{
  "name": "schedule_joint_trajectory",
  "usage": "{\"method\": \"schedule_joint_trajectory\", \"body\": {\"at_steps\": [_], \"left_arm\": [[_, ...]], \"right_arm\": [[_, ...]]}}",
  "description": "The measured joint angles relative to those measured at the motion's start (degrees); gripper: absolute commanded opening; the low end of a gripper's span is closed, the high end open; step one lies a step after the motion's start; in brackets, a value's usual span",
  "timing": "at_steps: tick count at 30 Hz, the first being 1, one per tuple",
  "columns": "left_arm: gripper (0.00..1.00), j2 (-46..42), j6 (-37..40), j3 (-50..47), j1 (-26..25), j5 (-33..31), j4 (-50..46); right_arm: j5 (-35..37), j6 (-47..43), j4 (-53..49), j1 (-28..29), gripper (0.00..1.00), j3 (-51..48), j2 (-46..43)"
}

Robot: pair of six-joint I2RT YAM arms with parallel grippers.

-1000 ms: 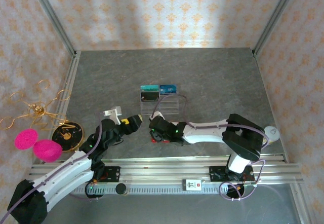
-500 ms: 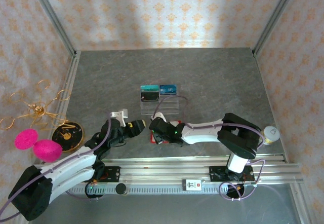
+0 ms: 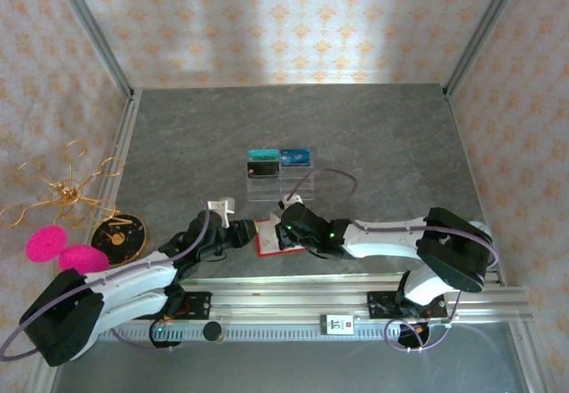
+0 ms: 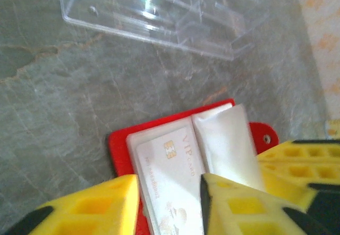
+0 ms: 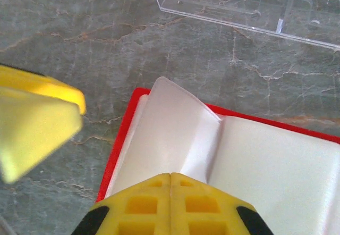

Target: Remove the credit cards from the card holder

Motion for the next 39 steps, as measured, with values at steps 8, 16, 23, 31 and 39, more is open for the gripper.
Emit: {"method": "schedule_joint_trajectory", "body": {"at_steps": [8,16,23,31,39], "left_arm": [[0.21,10.0,1.5,6.0,-4.4,1.1,1.2],[0.17,21.5,3.4,14.9,-8.4,2.8,2.8],[0.11,31.7,4.7,20.1,-8.7,4.3,2.8],[0.06,31.9,4.7,20.3,-8.7,4.3,2.8],[0.07,31.8,4.7,20.3,-8.7,4.2,2.8]], "right_arm": [[-1.2,2.2,0.9,0.0,0.14,-0.2,-0.1],[7.7,5.4,-2.9,-0.3,0.22,-4.2,-11.5],[11.0,6.1,-3.2,-0.3,0.14,-7.0,-20.0],[1.3,5.7,-0.1,-4.6,0.02,-8.6,-12.3],[-4.1,7.1,1.4,-5.1,0.00,-8.8,-3.9]]}}
